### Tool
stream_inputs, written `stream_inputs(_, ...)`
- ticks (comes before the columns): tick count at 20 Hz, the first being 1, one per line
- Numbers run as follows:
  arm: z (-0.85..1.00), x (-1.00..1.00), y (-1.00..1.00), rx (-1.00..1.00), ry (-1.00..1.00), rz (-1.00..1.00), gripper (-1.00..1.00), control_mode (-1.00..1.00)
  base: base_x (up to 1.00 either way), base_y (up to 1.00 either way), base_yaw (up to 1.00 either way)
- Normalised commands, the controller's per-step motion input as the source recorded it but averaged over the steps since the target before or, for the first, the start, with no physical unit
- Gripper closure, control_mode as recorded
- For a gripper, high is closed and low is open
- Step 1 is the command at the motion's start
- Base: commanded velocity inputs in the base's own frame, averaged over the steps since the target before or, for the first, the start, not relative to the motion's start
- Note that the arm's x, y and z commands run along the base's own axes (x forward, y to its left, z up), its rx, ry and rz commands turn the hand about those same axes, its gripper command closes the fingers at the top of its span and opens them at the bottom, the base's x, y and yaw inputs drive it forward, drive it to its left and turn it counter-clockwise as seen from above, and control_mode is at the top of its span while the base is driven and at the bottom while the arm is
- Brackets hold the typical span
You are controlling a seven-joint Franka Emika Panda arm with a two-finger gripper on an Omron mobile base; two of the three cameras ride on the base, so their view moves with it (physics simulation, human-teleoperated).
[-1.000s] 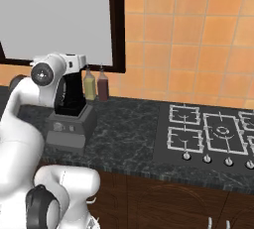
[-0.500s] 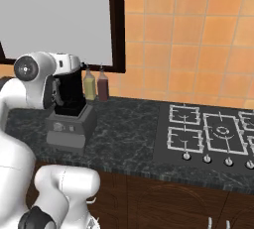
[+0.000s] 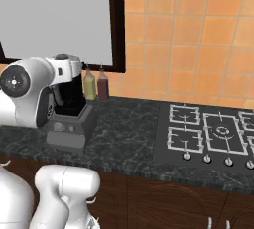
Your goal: Close the lid blender by securely placing the lid on top.
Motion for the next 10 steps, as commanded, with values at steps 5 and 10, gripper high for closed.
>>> stream_inputs(5,0.19,-0.44,-0.99,0.08,0.00,-0.07,-1.00,-1.00,0.00,0.00,0.00)
stream_inputs(10,-0.06,-0.14,-0.66,0.01,-0.03,-0.01,-1.00,-1.00,0.00,0.00,0.00)
